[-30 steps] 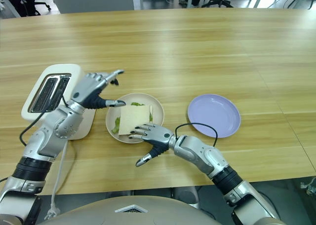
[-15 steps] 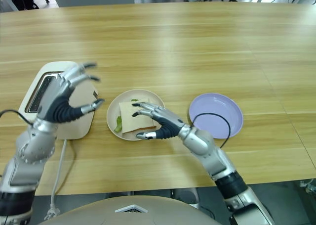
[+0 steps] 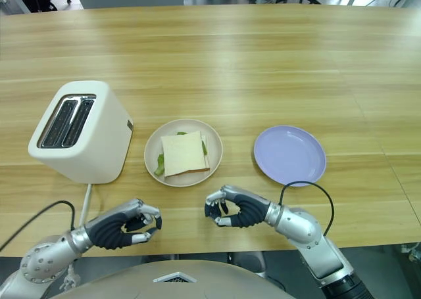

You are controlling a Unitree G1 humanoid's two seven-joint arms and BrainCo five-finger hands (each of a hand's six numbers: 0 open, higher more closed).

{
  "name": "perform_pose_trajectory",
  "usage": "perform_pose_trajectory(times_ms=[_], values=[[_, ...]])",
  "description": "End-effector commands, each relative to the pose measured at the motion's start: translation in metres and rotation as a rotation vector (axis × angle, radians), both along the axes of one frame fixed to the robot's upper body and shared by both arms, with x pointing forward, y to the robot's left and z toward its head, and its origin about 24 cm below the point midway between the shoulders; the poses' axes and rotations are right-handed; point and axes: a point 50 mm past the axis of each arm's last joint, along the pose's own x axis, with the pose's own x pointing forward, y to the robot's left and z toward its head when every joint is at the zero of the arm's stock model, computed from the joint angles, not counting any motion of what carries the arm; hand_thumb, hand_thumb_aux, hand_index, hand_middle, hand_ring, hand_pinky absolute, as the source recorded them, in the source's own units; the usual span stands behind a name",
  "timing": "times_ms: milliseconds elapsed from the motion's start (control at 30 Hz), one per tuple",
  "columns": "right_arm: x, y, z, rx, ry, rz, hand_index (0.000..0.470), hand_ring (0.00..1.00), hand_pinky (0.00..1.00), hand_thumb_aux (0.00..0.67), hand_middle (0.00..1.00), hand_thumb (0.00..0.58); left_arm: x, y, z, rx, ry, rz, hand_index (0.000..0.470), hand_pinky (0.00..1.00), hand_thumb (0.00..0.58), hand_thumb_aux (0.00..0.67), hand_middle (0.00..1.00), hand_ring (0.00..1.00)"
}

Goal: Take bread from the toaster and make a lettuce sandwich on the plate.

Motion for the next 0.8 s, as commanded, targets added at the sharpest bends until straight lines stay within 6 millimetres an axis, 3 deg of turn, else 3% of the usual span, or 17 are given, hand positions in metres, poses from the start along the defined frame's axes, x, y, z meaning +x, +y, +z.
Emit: perform_pose_trajectory(times_ms=[33,233,467,800], values=[[-0.005,0.005,-0.023,-0.158,-0.025,0.042,0.460,1.00,1.00,0.670,1.00,0.580,0.008,0.000,-0.027,0.190,0.005,-0.016,0.460,1.00,0.580,0.670,1.00,1.00],[0.005,0.024,-0.047,-0.362,-0.188,0.120,0.460,1.00,1.00,0.670,1.00,0.580,0.033,-0.007,-0.052,0.363,-0.082,-0.004,0.460,1.00,0.580,0.670,1.00,1.00],[0.029,0.047,-0.061,-0.505,-0.387,0.152,0.460,1.00,1.00,0.670,1.00,0.580,0.065,-0.016,-0.066,0.499,-0.207,0.012,0.460,1.00,0.580,0.670,1.00,1.00],[0.095,0.067,-0.066,-0.599,-0.584,0.048,0.460,1.00,1.00,0.670,1.00,0.580,0.123,-0.020,-0.058,0.568,-0.367,0.063,0.460,1.00,0.580,0.670,1.00,1.00]])
